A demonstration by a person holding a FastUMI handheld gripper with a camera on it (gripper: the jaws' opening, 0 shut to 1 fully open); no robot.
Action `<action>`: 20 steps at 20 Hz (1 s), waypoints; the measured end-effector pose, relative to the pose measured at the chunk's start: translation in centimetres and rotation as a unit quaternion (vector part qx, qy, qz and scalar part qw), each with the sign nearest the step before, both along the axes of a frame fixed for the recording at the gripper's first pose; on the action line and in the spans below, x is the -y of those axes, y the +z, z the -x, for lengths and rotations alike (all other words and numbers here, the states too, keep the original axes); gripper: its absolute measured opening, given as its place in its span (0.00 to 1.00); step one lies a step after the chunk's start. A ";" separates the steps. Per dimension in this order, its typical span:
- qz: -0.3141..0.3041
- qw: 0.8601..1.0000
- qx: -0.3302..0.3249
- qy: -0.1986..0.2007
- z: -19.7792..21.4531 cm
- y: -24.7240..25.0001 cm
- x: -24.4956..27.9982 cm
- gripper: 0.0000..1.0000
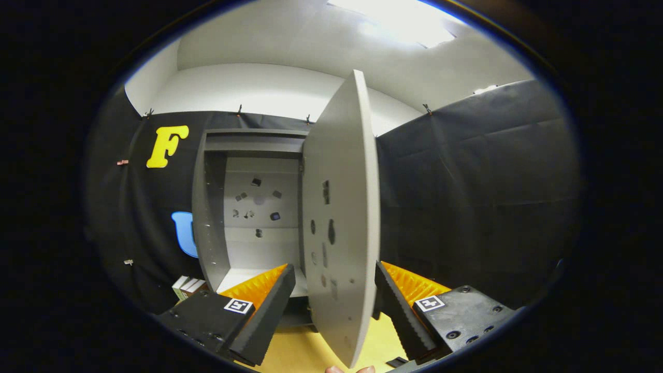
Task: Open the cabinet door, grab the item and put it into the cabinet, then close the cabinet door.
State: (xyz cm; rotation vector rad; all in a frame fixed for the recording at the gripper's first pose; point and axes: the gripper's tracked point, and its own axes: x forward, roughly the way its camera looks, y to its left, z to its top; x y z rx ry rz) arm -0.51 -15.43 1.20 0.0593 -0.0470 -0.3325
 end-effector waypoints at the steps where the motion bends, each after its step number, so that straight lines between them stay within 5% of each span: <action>1: 0.003 1.000 -0.005 -0.012 0.7 -0.3 1.2 0.98; 10: 0.010 0.993 -0.052 -0.103 -0.4 -4.7 10.2 0.98; 20: 0.002 0.995 -0.062 -0.079 -4.2 -7.0 10.9 0.96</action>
